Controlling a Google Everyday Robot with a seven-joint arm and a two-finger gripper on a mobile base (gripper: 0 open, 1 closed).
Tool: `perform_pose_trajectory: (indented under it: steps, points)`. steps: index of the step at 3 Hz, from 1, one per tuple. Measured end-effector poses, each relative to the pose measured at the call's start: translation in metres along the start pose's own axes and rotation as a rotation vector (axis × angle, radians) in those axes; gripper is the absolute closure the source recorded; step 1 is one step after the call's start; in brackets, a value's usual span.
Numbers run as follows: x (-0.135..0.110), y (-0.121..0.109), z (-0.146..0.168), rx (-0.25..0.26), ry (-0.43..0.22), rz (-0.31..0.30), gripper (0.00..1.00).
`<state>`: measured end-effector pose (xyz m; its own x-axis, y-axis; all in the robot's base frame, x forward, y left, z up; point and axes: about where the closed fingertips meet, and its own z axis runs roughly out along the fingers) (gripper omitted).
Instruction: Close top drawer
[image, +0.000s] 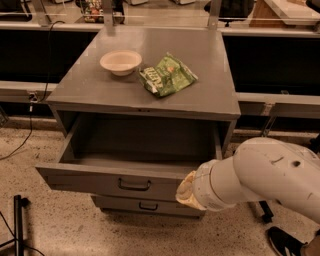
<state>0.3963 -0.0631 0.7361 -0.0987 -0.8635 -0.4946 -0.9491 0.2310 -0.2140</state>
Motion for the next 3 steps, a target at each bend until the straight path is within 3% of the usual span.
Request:
perform_pose_trajectory:
  steps: [1,2,3]
  points:
    - [0.002,0.005,0.007,-0.032,0.003,-0.006,1.0]
    - [0.016,0.034,0.043,-0.093,-0.042,0.017,1.0]
    - [0.033,0.058,0.089,-0.088,-0.106,0.049,1.0]
